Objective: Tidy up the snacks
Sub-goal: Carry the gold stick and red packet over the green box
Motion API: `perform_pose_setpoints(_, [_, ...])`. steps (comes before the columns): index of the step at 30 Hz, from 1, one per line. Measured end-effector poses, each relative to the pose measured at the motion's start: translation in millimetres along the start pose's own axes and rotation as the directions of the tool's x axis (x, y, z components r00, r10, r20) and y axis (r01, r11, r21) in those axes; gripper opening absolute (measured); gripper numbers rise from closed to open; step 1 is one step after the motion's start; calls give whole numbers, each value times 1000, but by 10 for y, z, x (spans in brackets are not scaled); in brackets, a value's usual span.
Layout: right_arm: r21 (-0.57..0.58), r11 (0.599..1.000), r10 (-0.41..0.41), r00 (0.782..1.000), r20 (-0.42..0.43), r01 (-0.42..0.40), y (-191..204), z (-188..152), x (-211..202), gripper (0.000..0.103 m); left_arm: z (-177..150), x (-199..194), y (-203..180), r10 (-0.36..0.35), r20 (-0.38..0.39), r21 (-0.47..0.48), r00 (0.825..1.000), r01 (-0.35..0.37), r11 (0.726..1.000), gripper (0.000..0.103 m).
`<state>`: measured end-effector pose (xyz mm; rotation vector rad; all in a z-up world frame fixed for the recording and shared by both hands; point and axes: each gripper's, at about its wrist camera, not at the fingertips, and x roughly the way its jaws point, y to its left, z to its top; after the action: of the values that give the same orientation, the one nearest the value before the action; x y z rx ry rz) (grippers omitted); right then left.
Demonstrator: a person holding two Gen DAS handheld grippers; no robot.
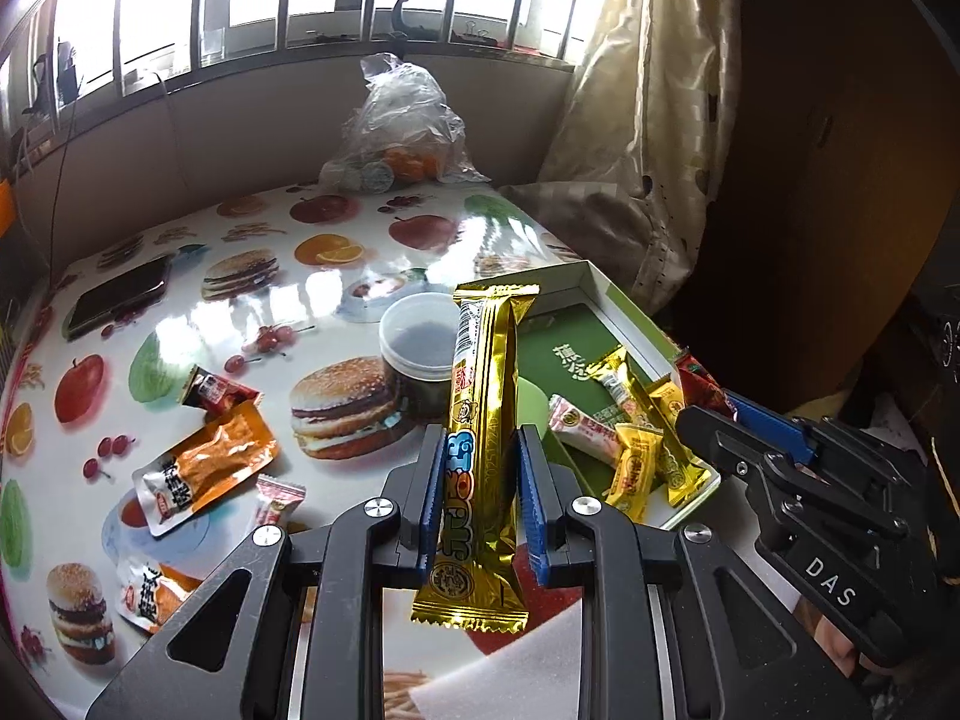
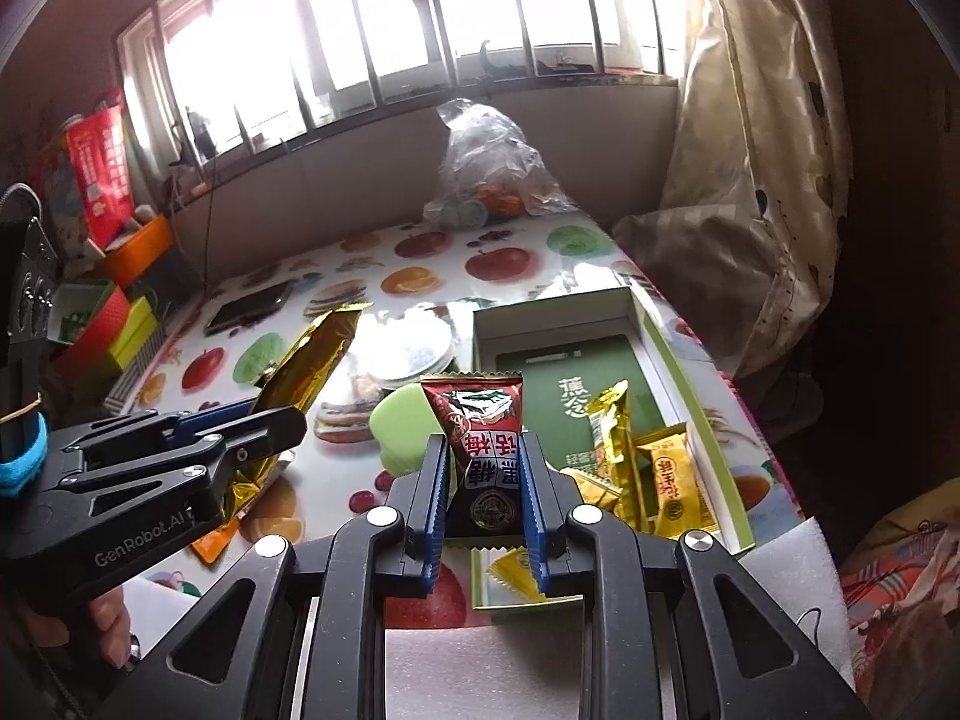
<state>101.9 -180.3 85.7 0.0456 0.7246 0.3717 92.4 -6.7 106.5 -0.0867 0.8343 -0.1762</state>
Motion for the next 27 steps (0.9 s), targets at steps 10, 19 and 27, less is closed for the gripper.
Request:
perform_pose_setpoints(10, [47,997,-56,998,-23,57,-360,-36,83,21,100,242,-267,-50,-32,7,998,51,999,24])
perform_pose_setpoints(19, [67,993,-96,993,-75,101,-637,-99,343,21,133,584,-443,-70,-87,-3,994,70,998,24])
perform_pose_setpoints(27, [69,991,-111,989,-102,118,-796,-128,528,21,106,835,-593,-50,-146,18,988,53,998,24])
